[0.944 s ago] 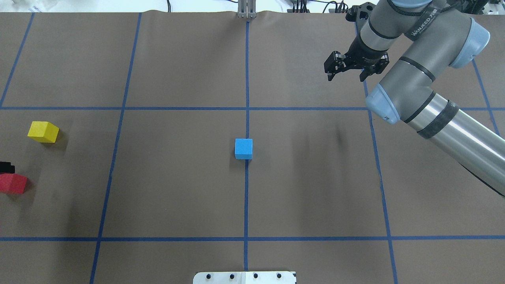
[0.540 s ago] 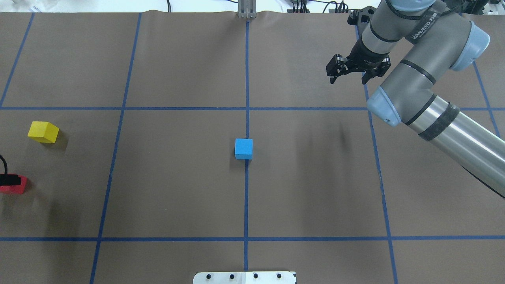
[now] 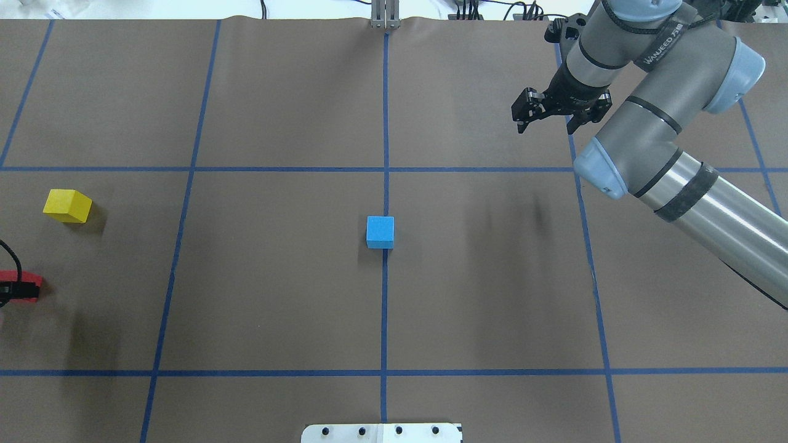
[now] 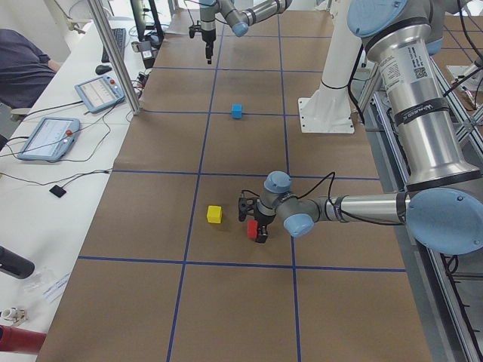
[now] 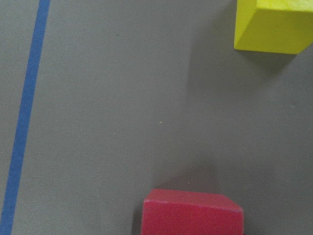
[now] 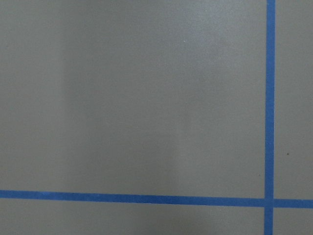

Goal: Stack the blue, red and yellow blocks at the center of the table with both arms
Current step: 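Lower the left gripper onto the red cube and close on it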

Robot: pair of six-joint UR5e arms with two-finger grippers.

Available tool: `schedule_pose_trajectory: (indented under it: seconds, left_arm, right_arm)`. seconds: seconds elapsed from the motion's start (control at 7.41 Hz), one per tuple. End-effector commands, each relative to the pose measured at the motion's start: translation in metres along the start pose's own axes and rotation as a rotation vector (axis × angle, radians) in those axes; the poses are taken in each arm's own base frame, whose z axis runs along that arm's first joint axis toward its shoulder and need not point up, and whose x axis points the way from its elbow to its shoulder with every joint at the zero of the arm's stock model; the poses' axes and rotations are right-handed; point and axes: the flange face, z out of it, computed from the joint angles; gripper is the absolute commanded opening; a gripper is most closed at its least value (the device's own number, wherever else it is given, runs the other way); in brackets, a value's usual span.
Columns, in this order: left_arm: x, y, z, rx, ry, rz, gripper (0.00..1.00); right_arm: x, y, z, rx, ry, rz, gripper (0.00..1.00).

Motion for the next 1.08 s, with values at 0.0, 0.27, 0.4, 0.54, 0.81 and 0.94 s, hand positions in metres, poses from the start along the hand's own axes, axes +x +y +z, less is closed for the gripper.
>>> schedule_pose_trajectory:
  seconds: [0.0,0.27,0.4,0.54,0.81,0.94]
  left_arm:
    - [0.009,-0.001,-0.005,0.001,0.018,0.001,0.0]
    - [0.038,-0.006,-0.027,-0.045,0.047,0.002,0.0]
    - [0.064,-0.01,-0.053,-0.071,0.062,0.002,0.0]
    - [0.085,-0.014,-0.075,-0.08,0.049,-0.002,0.0]
    - [0.197,-0.056,-0.119,-0.101,0.045,-0.007,0.0]
    - [0.26,-0.084,-0.137,-0.112,0.021,-0.018,0.0]
  right_arm:
    - [0.002,0.001,0.001,-0.001,0.001,0.001,1.0]
    - [0.003,0.002,0.003,-0.004,0.003,0.003,1.0]
    - [0.005,0.002,0.004,-0.005,0.004,0.003,1.0]
    - [0.009,0.003,0.007,-0.009,0.009,0.004,1.0]
    - [0.021,0.005,0.013,-0.017,0.022,-0.021,1.0]
    - [0.023,0.005,0.013,-0.016,0.022,-0.02,1.0]
